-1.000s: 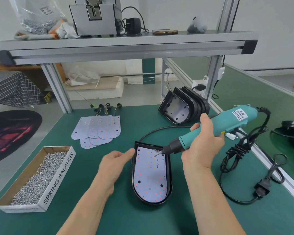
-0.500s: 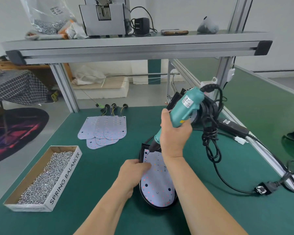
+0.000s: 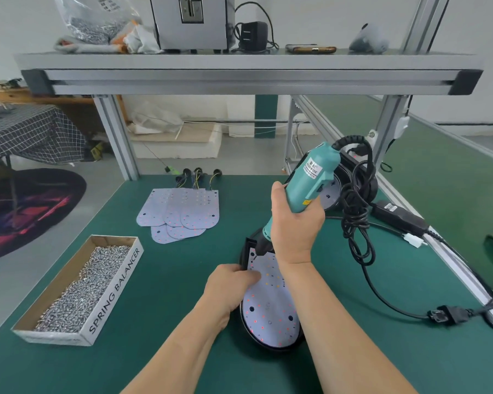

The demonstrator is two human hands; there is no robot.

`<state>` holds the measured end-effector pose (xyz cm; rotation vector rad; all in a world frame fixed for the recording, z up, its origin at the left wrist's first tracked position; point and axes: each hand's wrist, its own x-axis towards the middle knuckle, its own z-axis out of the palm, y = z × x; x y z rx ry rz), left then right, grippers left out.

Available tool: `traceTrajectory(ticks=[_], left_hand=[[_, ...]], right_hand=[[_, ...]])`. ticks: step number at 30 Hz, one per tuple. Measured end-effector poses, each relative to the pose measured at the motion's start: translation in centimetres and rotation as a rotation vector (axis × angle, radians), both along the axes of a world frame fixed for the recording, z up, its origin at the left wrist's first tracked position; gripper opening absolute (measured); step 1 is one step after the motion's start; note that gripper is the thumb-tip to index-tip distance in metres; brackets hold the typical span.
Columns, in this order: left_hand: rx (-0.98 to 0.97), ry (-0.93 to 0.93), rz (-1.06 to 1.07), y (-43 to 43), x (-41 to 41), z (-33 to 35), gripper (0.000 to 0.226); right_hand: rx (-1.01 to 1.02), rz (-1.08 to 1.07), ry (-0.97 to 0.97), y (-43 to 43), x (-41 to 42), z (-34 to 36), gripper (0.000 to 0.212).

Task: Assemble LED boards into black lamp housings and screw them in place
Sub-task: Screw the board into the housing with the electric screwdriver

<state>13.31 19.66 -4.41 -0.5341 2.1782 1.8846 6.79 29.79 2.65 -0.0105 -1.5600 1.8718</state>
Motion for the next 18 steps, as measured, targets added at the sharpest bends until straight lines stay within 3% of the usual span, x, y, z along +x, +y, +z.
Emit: traceTrajectory(ticks=[10,18], left_hand=[[0.007,0.011,0.006,0.0,0.0,-0.1,0.031],[0.008,0.011,0.013,0.0,0.0,-0.3,0.033]], right_hand=[[0.051,0.005,0.016,-0.6,-0.2,0.2,0.028],[0.094,0.081,0.004,-1.1,-0.3,0.2,0.032]])
